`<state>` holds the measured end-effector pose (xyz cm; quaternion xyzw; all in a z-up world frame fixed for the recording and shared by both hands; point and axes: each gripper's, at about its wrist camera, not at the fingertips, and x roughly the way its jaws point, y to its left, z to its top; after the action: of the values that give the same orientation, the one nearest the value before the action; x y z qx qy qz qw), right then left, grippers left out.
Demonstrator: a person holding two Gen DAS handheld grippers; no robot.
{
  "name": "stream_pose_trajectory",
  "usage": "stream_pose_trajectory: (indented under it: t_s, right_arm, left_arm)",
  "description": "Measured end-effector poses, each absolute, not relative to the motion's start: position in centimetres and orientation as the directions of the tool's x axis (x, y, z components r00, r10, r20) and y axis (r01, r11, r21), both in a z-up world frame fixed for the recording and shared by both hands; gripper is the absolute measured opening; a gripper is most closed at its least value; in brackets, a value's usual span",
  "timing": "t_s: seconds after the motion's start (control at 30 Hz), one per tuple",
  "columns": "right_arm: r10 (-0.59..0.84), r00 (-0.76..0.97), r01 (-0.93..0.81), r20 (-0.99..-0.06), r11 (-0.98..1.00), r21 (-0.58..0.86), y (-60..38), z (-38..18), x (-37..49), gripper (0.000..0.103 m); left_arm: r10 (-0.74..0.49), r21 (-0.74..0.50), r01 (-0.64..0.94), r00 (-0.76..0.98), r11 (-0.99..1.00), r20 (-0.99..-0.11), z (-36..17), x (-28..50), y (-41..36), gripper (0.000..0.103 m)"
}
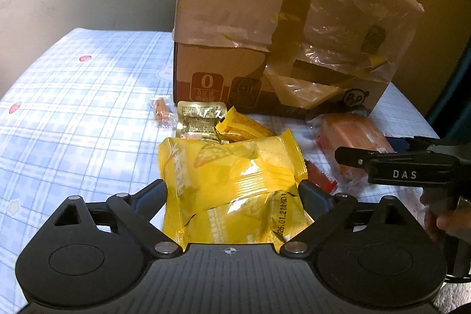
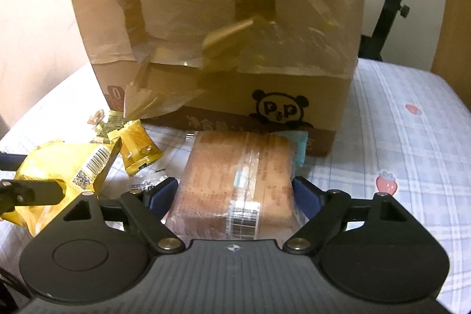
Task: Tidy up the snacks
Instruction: 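Grasp the yellow bag with the left gripper while the right gripper grasps the brown bread packet, then lift the yellow bag and bread packet up toward the box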
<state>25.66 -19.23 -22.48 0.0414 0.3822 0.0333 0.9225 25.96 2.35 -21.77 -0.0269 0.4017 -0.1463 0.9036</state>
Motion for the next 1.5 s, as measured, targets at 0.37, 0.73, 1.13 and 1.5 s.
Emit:
stream_pose_trajectory:
  t_s: [0.37, 0.73, 1.13, 1.5]
  right_arm:
    - [0.114, 0.694, -0.004, -0.711, 0.988, 0.154, -19.9, -23.0, 26.0, 0.082]
    - [0.145, 0.718, -0.006, -0.681, 0.979, 0.203, -21.0, -21.6, 23.7, 0.078]
    - [0.113, 0.777, 0.041, -0.619, 0.972, 0.229, -23.8, -18.4, 20.8, 0.077]
    - [0.021, 0.84, 0.109, -0.542, 0.973, 0.206, -27.5, -14.5, 20.3, 0.077]
  left_arm:
    - [-0.376, -0.263, 0.272, 0.584, 0.926, -0.719, -22.7, 27.0, 2.4, 0.075]
    - [-0.358, -0.227, 0.278, 0.669, 0.933, -0.652, -19.3, 25.8, 3.5, 0.073]
    - [-0.324, -0.201, 0.253, 0.748, 0.946, -0.58, -15.3, 26.0, 4.4, 0.073]
    - [-0.303, -0.16, 0.258, 0.81, 0.953, -0.502, -11.2, 27.2, 4.4, 0.073]
